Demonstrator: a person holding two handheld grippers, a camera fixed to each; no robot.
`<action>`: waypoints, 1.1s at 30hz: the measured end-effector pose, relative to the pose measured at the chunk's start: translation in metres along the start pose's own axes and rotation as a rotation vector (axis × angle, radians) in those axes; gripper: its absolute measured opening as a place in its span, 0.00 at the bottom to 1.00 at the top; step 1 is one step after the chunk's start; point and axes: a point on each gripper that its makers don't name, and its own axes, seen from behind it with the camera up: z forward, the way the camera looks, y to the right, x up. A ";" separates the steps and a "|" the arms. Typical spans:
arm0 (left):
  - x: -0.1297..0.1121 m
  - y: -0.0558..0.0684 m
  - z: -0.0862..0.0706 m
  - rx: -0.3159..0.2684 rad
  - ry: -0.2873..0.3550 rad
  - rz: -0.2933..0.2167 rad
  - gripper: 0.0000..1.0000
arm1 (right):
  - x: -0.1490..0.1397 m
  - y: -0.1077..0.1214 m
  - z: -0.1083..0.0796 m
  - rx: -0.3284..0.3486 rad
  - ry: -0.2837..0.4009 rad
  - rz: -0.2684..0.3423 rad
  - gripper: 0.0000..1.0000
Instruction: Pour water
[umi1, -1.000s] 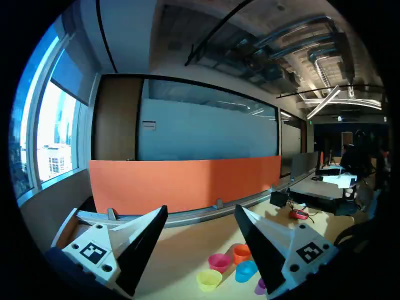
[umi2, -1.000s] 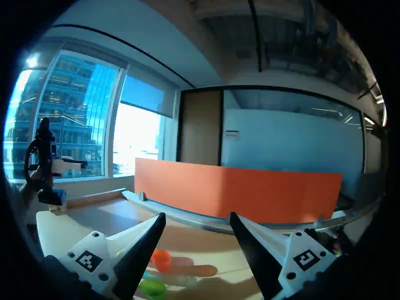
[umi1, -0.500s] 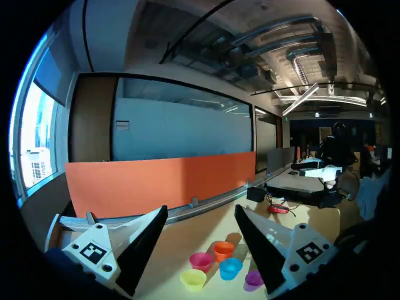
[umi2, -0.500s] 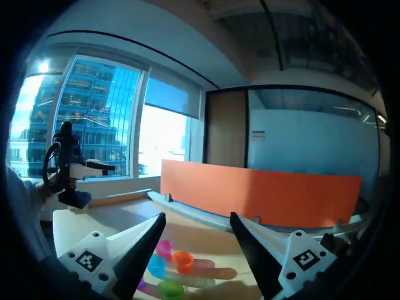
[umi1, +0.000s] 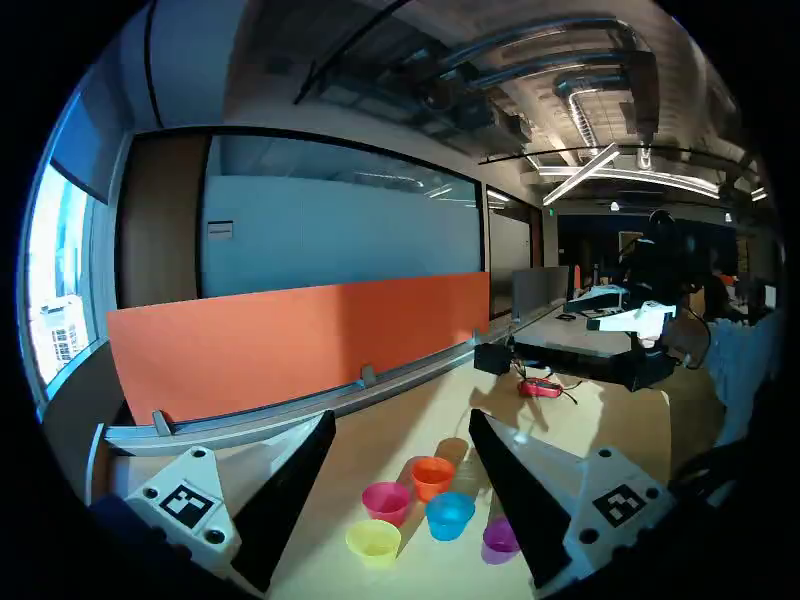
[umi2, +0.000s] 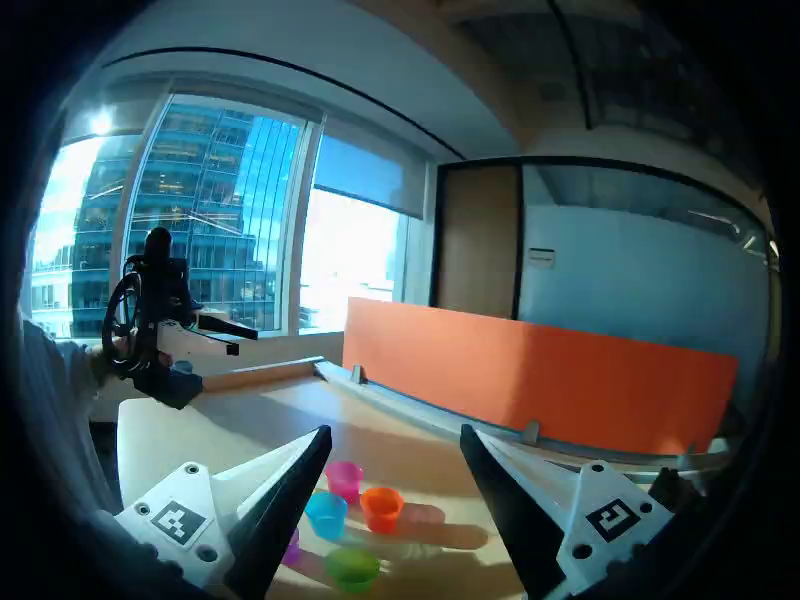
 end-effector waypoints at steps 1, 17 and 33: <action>-0.003 0.001 0.001 -0.005 -0.006 0.005 1.00 | -0.002 -0.001 0.000 0.005 -0.004 -0.002 0.99; -0.049 0.012 0.017 -0.068 -0.089 0.063 0.99 | -0.044 -0.015 0.008 0.075 -0.109 -0.023 0.99; -0.099 0.022 0.035 -0.129 -0.171 0.077 1.00 | -0.081 -0.026 0.015 0.123 -0.192 -0.022 0.99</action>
